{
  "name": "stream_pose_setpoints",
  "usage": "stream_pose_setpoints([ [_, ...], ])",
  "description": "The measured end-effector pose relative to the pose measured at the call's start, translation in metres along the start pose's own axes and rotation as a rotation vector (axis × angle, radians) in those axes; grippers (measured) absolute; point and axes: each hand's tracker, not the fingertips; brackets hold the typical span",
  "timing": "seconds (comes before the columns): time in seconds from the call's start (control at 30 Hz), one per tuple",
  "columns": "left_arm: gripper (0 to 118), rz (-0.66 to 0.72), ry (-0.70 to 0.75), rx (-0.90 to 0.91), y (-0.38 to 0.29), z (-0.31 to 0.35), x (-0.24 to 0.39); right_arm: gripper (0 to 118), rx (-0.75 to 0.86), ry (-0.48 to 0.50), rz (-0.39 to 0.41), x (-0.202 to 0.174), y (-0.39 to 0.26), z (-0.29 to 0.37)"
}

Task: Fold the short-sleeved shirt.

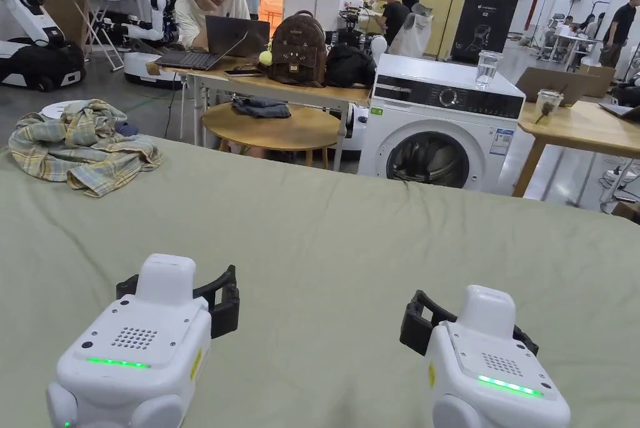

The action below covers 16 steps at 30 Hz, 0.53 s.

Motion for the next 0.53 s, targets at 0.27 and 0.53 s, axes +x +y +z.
stream_pose_setpoints([
  [0.27, 72, -0.005, 0.004, -0.004, -0.0025, 0.0006, -0.0020, 89, -0.027, 0.029, -0.043, 0.0088, 0.0014, -0.0040],
  [0.53, 72, -0.006, 0.006, -0.006, -0.0028, 0.0004, -0.0035, 89, -0.073, 0.040, -0.018, 0.0078, 0.0009, -0.0090],
])
